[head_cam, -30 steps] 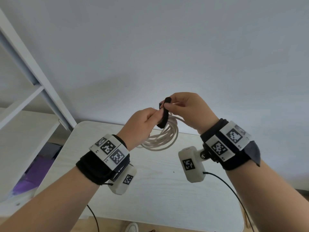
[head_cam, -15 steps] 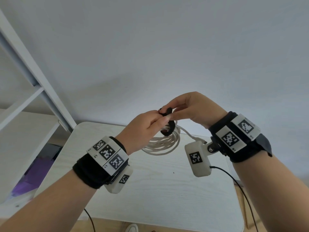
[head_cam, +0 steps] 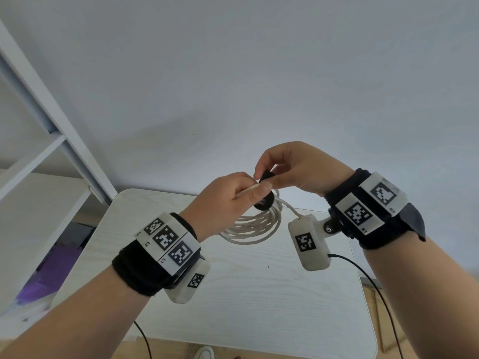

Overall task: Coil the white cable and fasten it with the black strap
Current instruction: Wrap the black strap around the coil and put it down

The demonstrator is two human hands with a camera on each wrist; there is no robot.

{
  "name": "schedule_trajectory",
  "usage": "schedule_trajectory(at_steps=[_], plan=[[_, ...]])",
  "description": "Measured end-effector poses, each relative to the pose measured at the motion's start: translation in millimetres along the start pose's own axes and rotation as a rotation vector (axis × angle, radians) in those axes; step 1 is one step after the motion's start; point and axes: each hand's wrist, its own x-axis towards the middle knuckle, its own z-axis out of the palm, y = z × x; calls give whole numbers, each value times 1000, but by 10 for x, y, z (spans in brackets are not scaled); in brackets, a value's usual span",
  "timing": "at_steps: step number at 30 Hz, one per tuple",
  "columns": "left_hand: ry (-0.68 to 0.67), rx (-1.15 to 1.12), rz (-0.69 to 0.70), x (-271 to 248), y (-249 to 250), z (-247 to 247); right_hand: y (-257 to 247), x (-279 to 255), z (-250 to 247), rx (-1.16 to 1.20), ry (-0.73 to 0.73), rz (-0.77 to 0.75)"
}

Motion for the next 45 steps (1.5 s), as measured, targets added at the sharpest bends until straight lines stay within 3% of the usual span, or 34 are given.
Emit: schedule_trajectory(at_steps=[5, 9, 16, 20, 30, 34, 38, 45], plan=[[34, -58, -15, -14, 43, -10, 97, 18, -50, 104, 27, -17], [20, -154, -89, -23, 70, -33, 166, -6, -134, 385, -42, 17], [22, -226, -133, -52, 100, -36, 99, 6, -140, 10, -96, 69], [10, -215, -105, -45, 112, -53, 63, 2, -144, 30, -135, 120], [11, -320, -130, -48, 192, -75, 68, 37, -185, 348, -5, 87], [38, -336, -140, -52, 213, -72, 44, 63, -164, 226, 100, 44], [106, -359, -244, -51, 197, -43, -19, 76, -157, 87, 229, -22], [109, -390, -280, -67, 168, -31, -75, 77, -177, -16, 286, -57]])
